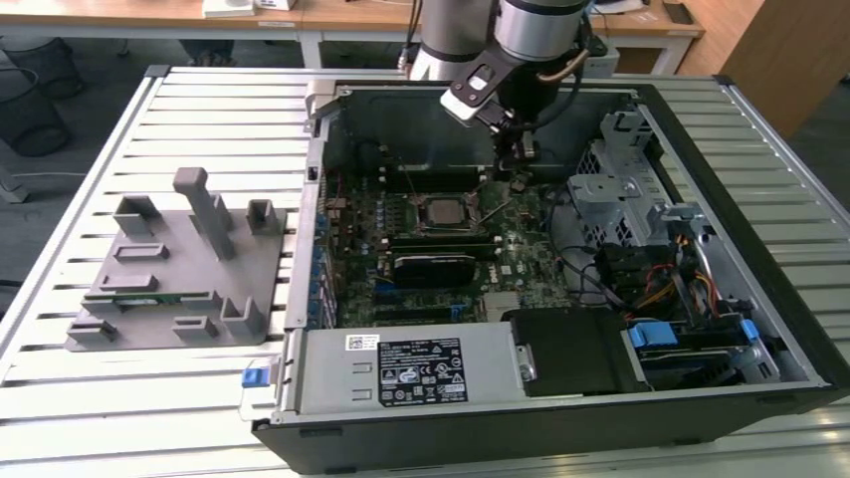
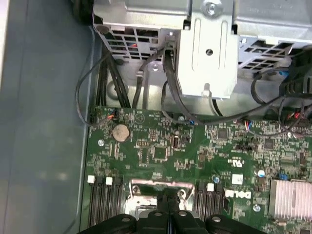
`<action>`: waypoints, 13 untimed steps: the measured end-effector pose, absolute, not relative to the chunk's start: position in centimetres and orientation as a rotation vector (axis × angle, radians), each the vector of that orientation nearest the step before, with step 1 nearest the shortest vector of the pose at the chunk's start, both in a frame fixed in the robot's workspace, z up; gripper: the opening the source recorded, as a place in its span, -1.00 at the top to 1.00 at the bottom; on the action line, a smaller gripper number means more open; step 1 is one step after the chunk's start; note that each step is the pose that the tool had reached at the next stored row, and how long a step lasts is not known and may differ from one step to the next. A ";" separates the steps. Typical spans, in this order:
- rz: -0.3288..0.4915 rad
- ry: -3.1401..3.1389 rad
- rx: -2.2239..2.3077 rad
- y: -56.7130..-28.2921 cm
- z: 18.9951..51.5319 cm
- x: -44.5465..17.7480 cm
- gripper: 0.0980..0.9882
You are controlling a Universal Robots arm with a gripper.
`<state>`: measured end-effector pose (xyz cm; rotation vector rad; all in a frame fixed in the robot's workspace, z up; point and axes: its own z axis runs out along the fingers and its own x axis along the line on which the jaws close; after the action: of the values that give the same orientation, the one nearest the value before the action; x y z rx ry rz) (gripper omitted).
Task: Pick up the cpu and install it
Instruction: 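Close the cpu cover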
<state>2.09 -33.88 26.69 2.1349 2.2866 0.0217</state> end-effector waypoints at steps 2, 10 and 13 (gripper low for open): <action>0.021 2.287 2.134 -33.9 26.7 2.3 0.98; 0.022 2.289 2.132 -33.8 26.6 3.5 0.98; 0.021 2.289 2.132 -33.7 26.5 3.7 0.98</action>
<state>3.71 -33.75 26.47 2.1322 2.2889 0.0212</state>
